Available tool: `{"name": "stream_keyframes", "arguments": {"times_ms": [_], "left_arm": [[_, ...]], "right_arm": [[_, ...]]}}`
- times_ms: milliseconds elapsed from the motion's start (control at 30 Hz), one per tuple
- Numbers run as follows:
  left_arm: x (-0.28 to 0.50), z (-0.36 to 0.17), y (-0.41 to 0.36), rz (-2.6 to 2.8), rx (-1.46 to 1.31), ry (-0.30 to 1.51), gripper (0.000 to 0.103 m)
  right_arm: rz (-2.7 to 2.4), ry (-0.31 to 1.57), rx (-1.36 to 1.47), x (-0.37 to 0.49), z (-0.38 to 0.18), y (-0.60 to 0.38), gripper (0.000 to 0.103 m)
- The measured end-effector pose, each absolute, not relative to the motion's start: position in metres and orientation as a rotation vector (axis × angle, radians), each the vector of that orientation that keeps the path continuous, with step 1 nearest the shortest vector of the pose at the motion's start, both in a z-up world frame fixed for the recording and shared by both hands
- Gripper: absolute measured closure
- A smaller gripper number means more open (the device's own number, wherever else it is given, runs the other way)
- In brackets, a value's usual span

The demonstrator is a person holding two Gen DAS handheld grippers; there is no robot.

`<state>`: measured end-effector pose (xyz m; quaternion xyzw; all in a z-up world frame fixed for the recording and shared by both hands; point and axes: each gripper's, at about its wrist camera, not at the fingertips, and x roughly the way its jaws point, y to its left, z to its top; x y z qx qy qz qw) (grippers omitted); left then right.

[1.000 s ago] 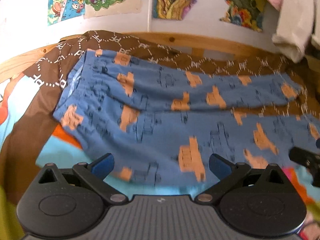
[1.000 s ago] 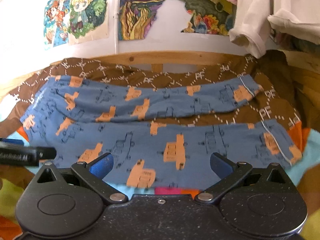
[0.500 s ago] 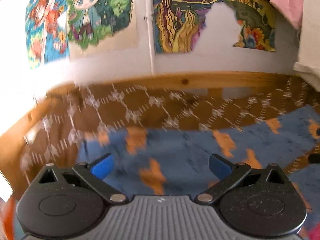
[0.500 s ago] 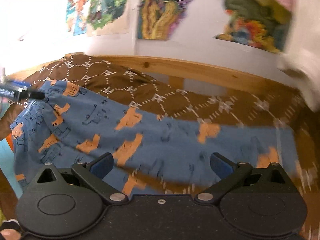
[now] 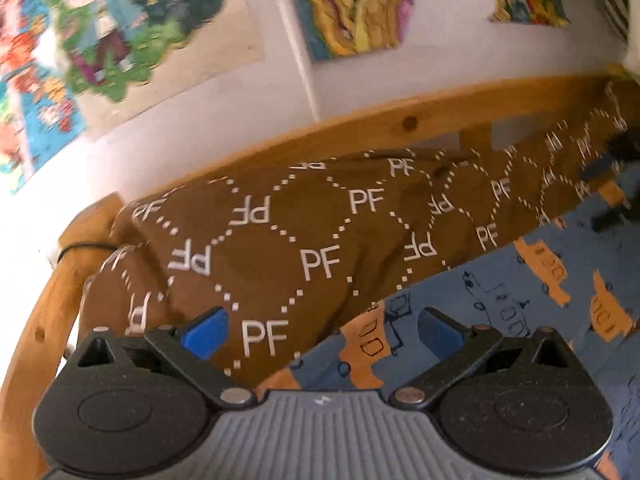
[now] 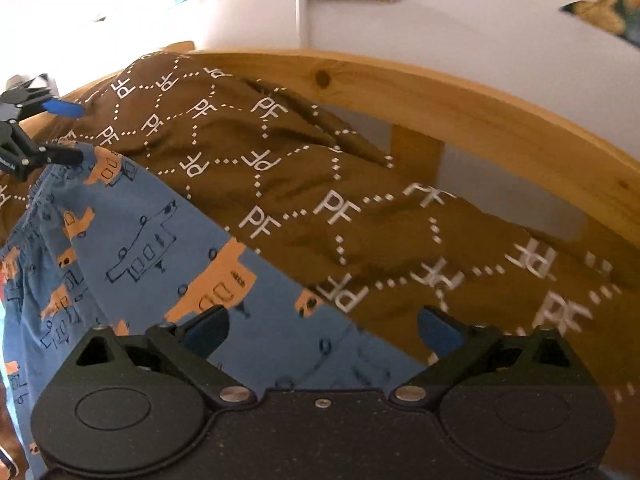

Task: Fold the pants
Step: 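Grasp the pant leg cuffs with the left gripper while the right gripper grasps the other cuff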

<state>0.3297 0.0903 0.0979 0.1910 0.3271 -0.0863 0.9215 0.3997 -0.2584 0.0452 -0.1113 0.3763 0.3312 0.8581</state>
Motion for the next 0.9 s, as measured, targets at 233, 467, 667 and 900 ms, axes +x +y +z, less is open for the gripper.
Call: {"name": "stream_keyframes", "arguments": {"times_ms": [233, 467, 667, 900], "left_arm": [[0.343, 0.08, 0.082, -0.205, 0.509, 0.745, 0.042], [0.345, 0.064, 0.075, -0.213, 0.585, 0.776, 0.09], [0.334, 0.068, 0.066, -0.177, 0.604, 0.697, 0.102], [0.33, 0.089, 0.061, -0.054, 0.573, 0.571, 0.102]], "right_arm": [[0.75, 0.892, -0.434, 0.42, 0.026, -0.232, 0.036], [0.786, 0.913, -0.46, 0.418, 0.016, -0.233, 0.075], [0.762, 0.871, -0.542, 0.405, 0.021, -0.225, 0.101], [0.602, 0.646, -0.651, 0.393, 0.05, -0.208, 0.102]]}}
